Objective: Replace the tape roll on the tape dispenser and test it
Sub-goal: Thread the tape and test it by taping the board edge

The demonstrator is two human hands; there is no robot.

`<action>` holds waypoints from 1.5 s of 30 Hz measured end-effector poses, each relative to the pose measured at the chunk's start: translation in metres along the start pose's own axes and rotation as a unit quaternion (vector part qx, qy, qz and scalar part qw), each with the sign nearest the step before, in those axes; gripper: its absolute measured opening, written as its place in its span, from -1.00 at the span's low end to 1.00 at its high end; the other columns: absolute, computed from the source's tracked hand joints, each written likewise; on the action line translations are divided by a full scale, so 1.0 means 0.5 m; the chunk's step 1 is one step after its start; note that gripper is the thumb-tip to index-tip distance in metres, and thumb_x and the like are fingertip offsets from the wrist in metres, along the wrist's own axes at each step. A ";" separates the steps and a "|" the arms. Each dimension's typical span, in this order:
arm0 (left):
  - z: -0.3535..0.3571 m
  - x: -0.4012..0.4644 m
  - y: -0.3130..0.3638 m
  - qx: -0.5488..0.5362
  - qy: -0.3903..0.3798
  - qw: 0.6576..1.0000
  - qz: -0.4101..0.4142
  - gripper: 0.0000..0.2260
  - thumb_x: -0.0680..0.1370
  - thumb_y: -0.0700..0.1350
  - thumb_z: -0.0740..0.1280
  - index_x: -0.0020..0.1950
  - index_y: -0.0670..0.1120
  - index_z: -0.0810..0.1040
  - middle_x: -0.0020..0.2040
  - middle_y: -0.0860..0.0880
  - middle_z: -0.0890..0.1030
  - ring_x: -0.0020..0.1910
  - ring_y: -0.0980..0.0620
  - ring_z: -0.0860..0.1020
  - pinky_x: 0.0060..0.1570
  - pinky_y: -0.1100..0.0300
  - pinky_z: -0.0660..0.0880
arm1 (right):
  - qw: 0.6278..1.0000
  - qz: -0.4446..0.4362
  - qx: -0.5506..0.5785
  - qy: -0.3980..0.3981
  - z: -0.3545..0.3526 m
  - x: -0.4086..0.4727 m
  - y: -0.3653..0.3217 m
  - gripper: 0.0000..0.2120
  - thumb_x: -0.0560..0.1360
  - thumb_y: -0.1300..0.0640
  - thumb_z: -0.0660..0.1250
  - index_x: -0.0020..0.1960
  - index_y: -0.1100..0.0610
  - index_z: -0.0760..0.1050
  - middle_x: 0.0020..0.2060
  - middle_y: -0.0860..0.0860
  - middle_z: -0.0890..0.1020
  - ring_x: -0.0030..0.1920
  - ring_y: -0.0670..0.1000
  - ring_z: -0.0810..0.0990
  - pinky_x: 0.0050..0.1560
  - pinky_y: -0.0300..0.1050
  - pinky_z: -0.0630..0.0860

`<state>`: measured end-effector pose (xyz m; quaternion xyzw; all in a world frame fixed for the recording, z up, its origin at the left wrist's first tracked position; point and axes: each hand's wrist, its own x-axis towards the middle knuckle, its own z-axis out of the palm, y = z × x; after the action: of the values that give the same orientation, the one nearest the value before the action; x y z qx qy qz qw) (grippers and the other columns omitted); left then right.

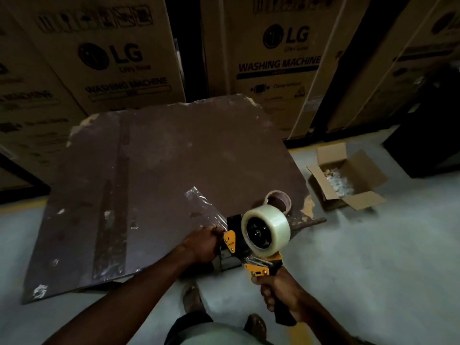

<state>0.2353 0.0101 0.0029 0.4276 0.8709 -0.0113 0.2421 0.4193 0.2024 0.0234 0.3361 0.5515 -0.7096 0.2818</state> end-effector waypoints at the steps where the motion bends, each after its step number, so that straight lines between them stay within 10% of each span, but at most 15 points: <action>1: -0.011 -0.004 -0.011 -0.016 0.011 1.000 -0.009 -0.57 0.54 -0.04 0.24 0.41 -0.08 0.40 0.42 -0.18 0.44 0.40 -0.19 0.41 0.37 0.00 0.36 | 1.000 0.004 0.010 -0.006 0.007 0.008 -0.013 -0.75 0.43 0.20 0.44 0.08 0.20 0.51 -0.52 0.05 0.38 -0.57 0.02 0.28 -0.50 -0.19 0.25; 8: -0.064 -0.034 -0.093 -0.185 0.114 0.976 -0.006 -0.67 0.50 0.09 0.30 0.20 -0.02 0.53 0.21 -0.07 0.62 0.17 -0.06 0.58 0.08 0.15 0.51 | 0.997 0.009 0.063 -0.040 0.065 0.069 -0.106 -0.72 0.45 0.18 0.42 -0.42 0.08 0.48 -0.52 0.04 0.35 -0.58 0.02 0.28 -0.49 -0.15 0.26; 16: -0.122 -0.049 -0.182 -0.381 0.227 0.896 -0.033 -0.45 0.32 0.30 0.46 0.28 0.20 0.52 0.19 0.23 0.63 0.13 0.43 0.52 0.09 0.30 0.48 | 0.979 0.016 0.145 -0.145 0.133 0.119 -0.208 -0.93 0.34 0.15 0.45 -0.30 0.04 0.59 -0.50 -0.05 0.32 -0.58 -0.06 0.27 -0.53 -0.19 0.29; 28: -0.222 -0.053 -0.248 -0.463 0.402 0.788 -0.045 -0.75 0.41 0.03 0.52 0.06 0.06 0.70 -0.09 0.13 0.74 -0.10 0.14 0.69 -0.04 0.10 0.61 | 0.943 -0.011 0.209 -0.258 0.215 0.130 -0.363 -0.81 0.43 0.15 0.41 -0.31 0.08 0.44 -0.53 -0.07 0.37 -0.59 -0.09 0.32 -0.52 -0.21 0.32; 45: -0.442 -0.040 -0.307 -0.428 0.425 0.798 0.019 -0.87 0.37 -0.24 0.55 -0.17 -0.04 0.71 0.13 0.08 0.60 0.13 0.24 0.59 0.15 0.29 0.53 | 0.866 0.079 0.177 -0.460 0.144 0.170 -0.597 -0.81 0.51 0.20 0.32 -0.26 0.14 0.39 -0.50 -0.03 0.38 -0.53 -0.07 0.27 -0.46 -0.15 0.37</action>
<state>0.0394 -0.0520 0.1778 0.2587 0.7942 0.5497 0.0059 0.1250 0.1997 0.1457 0.0582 0.1957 -0.8447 0.4947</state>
